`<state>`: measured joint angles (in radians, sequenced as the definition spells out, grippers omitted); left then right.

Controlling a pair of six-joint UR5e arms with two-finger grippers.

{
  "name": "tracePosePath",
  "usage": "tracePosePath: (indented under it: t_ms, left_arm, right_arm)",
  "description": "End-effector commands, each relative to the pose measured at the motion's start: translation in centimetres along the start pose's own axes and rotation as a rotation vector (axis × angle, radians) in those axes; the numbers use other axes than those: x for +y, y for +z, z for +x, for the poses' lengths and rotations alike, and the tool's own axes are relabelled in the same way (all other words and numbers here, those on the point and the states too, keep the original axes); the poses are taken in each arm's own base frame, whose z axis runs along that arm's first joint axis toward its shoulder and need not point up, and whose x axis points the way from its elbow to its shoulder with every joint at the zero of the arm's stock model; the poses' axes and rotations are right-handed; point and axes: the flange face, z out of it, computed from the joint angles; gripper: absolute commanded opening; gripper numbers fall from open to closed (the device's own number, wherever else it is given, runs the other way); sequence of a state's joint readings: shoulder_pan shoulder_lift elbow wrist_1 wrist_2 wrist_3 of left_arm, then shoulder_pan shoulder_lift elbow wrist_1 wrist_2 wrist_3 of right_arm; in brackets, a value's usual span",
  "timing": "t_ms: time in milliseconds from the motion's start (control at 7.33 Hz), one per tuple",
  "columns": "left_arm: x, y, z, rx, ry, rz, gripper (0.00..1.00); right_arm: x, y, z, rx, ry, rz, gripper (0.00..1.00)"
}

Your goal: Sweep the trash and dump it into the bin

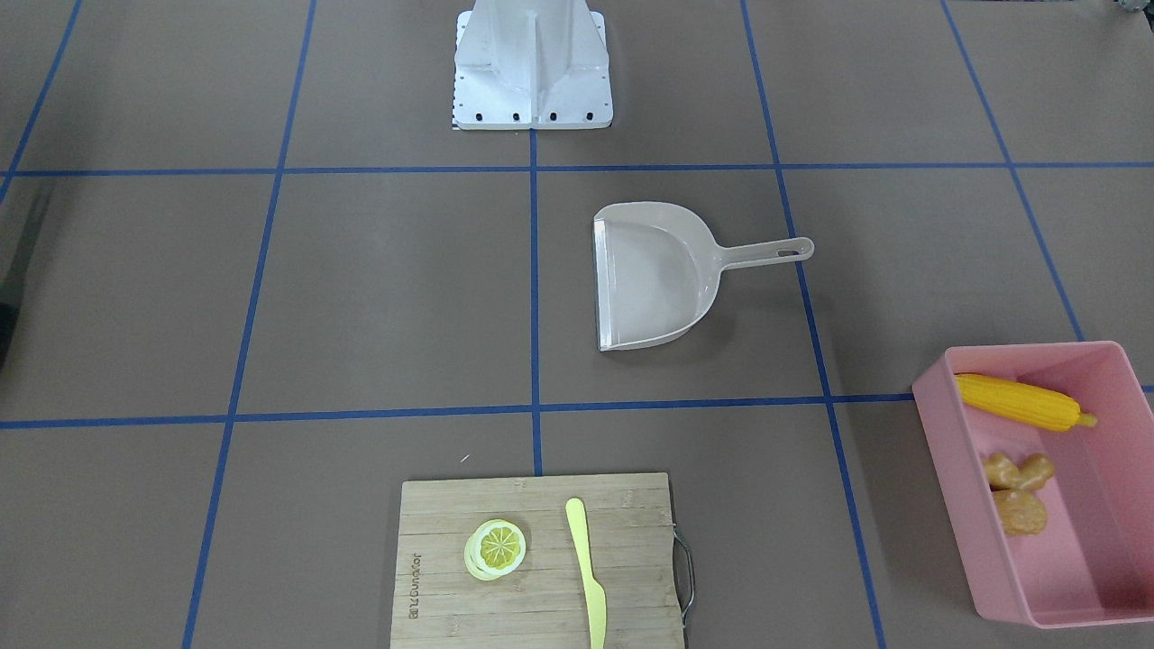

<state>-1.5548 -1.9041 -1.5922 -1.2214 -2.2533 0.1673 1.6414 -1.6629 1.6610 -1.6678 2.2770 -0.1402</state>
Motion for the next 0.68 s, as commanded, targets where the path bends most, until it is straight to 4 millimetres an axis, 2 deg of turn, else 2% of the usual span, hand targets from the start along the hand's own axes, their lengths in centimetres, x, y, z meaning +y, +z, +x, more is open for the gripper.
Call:
tracePosePath:
  t_ms: [0,136,273,545]
  left_arm:
    - [5.4,4.8,-7.3,0.009,-0.1,-0.029,0.99]
    - [9.7,9.1,-9.7,0.006,-0.077,-0.001,0.99]
    - [12.4,11.5,-10.8,0.024,-0.071,0.01,0.99]
    - [14.9,12.5,-10.7,0.068,-0.058,0.004,0.99]
  right_arm:
    - [-0.4,-0.1,0.0,0.001,0.0,0.001,1.0]
    - [-0.4,-0.1,-0.1,-0.008,0.017,0.002,1.0]
    - [-0.5,-0.4,-0.6,-0.037,0.088,0.007,1.0]
    - [-0.8,-1.4,-2.2,-0.04,0.148,0.026,1.0]
